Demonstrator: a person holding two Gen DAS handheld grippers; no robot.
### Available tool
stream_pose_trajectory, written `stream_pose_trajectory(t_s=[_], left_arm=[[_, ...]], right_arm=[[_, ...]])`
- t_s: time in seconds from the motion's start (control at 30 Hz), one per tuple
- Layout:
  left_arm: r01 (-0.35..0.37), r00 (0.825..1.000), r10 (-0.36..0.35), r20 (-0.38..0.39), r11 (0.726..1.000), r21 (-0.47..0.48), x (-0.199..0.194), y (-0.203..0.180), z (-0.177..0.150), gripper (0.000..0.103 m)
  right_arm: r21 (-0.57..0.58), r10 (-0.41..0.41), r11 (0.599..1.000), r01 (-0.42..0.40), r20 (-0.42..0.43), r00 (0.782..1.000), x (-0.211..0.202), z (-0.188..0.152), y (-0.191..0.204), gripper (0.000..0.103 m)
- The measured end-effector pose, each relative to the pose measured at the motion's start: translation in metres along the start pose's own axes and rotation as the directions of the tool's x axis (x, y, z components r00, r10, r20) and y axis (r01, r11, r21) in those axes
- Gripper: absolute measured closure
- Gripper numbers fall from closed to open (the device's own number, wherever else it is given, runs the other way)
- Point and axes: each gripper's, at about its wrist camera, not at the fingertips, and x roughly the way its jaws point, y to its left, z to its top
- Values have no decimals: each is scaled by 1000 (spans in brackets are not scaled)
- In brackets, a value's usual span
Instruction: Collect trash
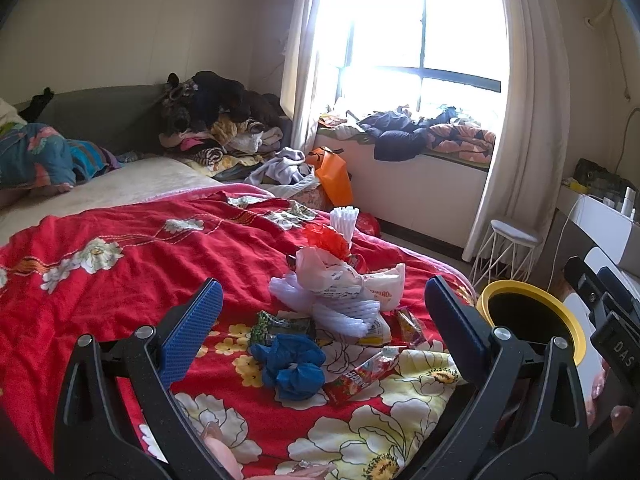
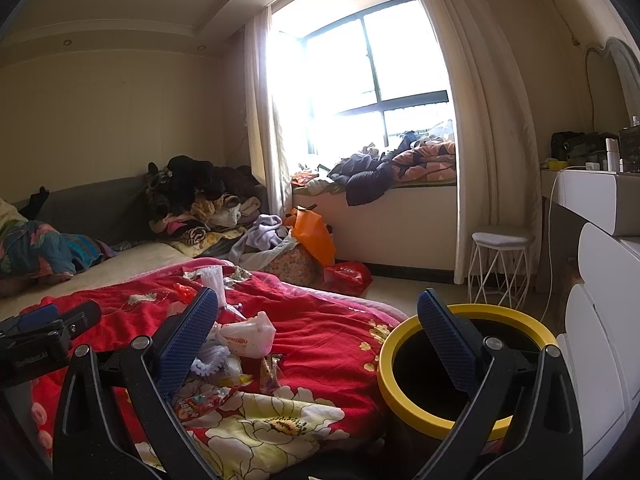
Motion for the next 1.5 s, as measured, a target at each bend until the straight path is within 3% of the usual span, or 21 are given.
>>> stream_pose_trajectory(t_s=[0.93,1.5], left_arm=[[7,1000,-7,-8,1000,15,2,6,-4,10],[-83,996,85,17,990,-117,8,74,21,10]], right_arm=[[11,-1,1000,1,-16,1000,4,-6,0,6],[-49,174,983,-179,-96,980,45,3,49,6]])
